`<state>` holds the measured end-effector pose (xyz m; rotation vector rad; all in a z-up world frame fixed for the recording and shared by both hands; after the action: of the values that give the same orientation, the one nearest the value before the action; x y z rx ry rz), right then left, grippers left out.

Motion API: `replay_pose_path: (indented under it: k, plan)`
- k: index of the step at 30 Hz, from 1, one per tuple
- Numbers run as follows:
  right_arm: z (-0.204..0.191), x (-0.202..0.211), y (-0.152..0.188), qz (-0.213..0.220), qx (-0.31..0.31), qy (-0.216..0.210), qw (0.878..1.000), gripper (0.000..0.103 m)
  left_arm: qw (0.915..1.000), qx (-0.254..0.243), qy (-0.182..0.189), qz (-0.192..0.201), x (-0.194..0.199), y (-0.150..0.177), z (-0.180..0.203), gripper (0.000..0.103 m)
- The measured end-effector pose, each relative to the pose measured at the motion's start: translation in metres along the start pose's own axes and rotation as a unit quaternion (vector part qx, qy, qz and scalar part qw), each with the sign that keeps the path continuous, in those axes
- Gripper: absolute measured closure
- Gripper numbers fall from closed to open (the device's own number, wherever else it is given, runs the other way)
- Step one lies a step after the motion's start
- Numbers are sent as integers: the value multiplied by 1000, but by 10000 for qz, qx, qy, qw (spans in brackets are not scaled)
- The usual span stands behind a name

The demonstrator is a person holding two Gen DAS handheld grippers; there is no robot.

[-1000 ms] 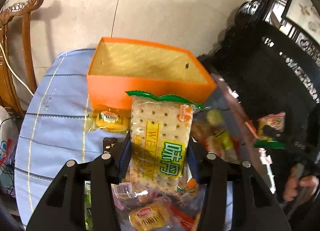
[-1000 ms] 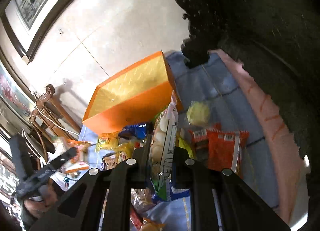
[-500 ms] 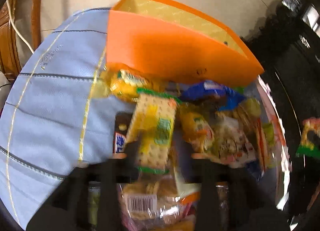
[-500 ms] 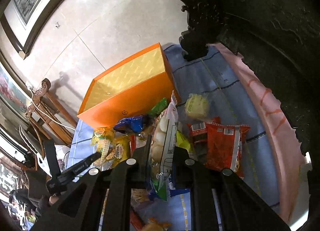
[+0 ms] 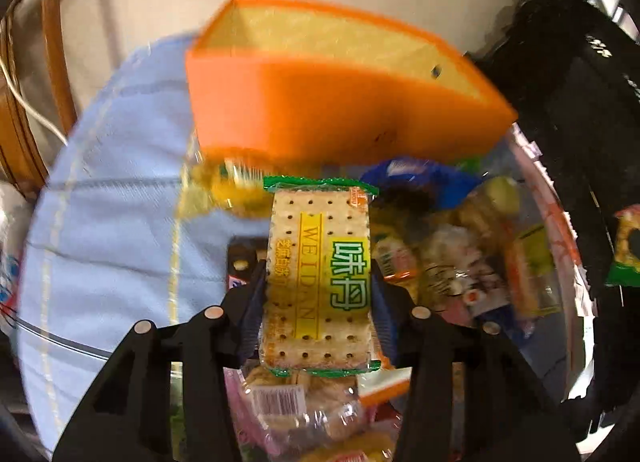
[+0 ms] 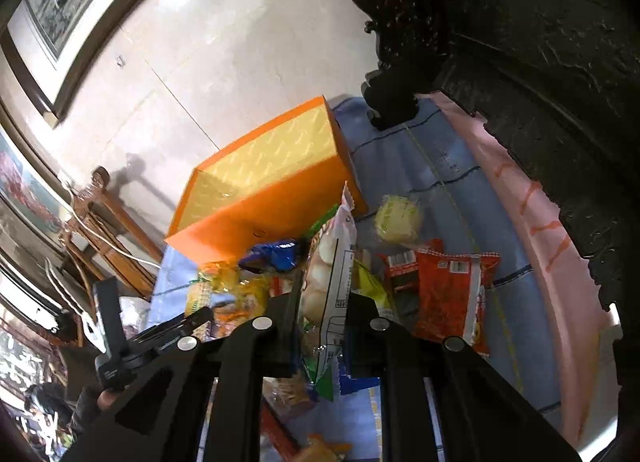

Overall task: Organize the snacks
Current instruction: 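Grasp the green-yellow cracker pack with the left gripper while the right grasps a white snack bag, then drop the cracker pack and white bag into the orange box with both grippers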

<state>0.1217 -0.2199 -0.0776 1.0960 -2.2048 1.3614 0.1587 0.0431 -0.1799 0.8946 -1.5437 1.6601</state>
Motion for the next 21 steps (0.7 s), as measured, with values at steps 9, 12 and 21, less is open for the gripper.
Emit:
replay_pose_path:
  k: [9,12,21]
  plan:
    - [-48,-21,-59,320,630,-326,9970,88,9971,-174,119,737,69,-82,17,56]
    - [-59,-44,-93,493,925,-288,9941,88,9949,-216,-71,984,69,-123,23,56]
    - [-70,-164,-174,-50,1087,-484,9929,74,9954,379,-244,841,13,-214,8,51]
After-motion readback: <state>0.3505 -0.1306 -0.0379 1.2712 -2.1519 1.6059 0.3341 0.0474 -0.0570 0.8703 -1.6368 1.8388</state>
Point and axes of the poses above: each gripper's, at about its wrist camera, not at the fingertips, and x roughly against the way its jaws point, z to its right, y to its underside, the point moved 10 cm from there along -x, roughly the way its jaws point, and after that the axes turned 9 degrees about -y, right-handed, at the moved point
